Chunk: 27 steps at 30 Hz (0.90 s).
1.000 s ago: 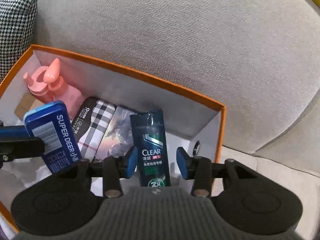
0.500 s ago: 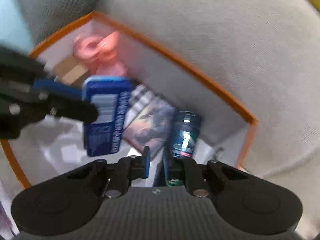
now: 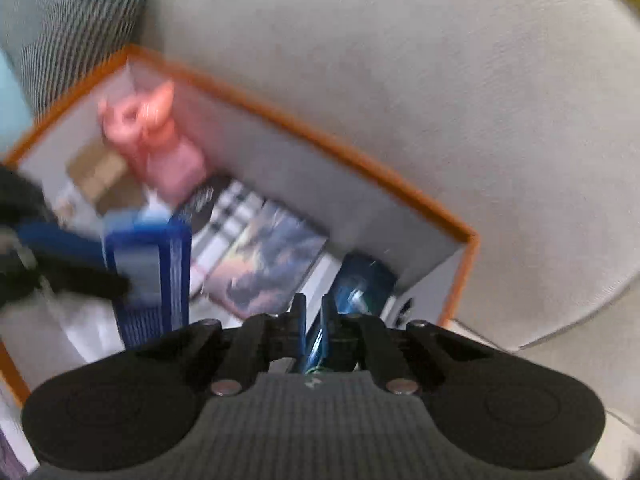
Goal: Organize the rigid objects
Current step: 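Lower the CLEAR bottle into the box with the right tool while the left tool holds the tin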
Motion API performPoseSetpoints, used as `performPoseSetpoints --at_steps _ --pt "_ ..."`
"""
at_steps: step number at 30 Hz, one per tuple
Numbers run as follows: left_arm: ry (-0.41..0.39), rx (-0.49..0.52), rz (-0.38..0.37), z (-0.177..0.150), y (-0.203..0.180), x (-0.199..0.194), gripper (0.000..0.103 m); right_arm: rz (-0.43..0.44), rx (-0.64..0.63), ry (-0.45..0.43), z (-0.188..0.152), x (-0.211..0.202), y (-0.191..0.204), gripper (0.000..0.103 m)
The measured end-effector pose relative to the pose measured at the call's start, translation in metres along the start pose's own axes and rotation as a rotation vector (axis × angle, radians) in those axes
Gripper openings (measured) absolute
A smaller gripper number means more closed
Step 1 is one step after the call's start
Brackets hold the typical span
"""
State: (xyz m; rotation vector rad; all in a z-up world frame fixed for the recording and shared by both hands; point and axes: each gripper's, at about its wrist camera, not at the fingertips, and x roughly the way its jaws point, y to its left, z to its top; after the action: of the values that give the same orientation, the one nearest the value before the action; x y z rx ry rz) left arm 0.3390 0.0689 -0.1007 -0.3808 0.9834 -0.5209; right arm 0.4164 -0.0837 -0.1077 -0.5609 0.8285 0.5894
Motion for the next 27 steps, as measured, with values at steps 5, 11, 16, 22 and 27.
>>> performPoseSetpoints --at_steps 5,11,16,22,27 --pt "0.101 -0.017 -0.043 0.001 -0.008 0.024 0.014 -0.001 0.046 -0.058 -0.015 -0.023 -0.004 0.008" --pt "0.176 -0.069 -0.009 0.000 -0.009 0.058 0.014 -0.029 0.044 -0.083 -0.024 -0.038 -0.002 0.008" --pt "0.175 -0.154 0.013 0.003 -0.004 0.072 0.014 -0.021 0.057 -0.089 -0.027 -0.035 -0.005 0.008" --pt "0.290 -0.169 0.038 0.007 -0.005 0.088 0.015 -0.010 0.054 -0.083 -0.031 -0.031 -0.003 0.008" --pt "0.274 -0.168 0.052 0.007 0.004 0.069 0.014 0.009 0.048 -0.085 -0.033 -0.032 0.002 0.009"
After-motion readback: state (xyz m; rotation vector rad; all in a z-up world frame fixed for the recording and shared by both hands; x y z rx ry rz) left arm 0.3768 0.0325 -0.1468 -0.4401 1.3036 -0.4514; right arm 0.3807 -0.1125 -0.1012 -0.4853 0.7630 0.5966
